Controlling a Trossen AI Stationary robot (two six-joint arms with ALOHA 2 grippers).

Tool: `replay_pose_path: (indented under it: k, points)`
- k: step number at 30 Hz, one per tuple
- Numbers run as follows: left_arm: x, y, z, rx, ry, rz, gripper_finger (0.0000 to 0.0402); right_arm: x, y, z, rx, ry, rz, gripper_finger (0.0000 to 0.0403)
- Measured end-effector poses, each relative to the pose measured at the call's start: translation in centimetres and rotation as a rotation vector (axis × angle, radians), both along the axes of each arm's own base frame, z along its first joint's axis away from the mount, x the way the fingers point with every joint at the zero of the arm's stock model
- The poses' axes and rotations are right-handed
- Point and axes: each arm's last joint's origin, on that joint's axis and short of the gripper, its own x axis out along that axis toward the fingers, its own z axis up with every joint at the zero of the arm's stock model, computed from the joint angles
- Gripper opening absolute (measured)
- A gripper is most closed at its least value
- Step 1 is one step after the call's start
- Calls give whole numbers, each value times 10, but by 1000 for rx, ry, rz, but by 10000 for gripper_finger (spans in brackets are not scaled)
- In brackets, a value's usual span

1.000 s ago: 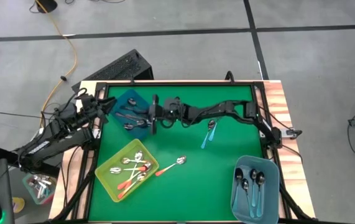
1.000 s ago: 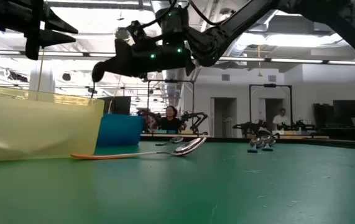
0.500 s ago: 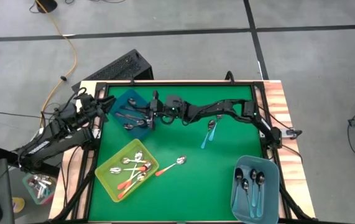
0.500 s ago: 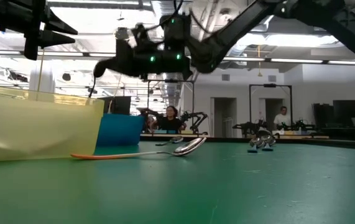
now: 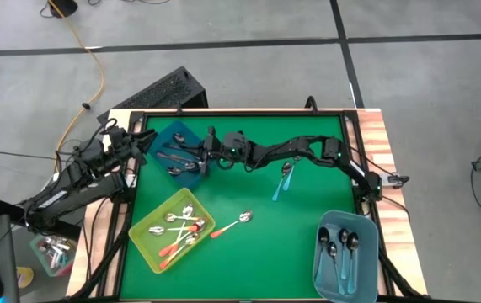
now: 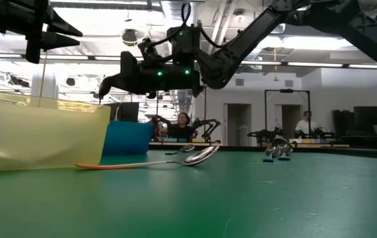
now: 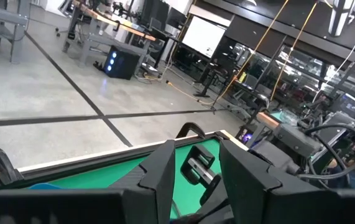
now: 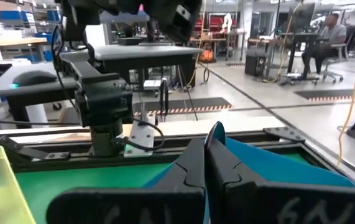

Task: Sort silverware by color (type)
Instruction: Put the black spoon into the dark blue bin

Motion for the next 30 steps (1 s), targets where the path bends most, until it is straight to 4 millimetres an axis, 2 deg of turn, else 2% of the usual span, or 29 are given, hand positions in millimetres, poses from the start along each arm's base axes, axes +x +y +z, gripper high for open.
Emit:
replay_pose_path:
  k: [24,30]
  points:
    - [0,0,2,-3,-35,5,110,-1,-4,4,46,-41,46,7]
    - [0,0,2,-2,-34,5,110,2,-11,-17,111,-93,88,7]
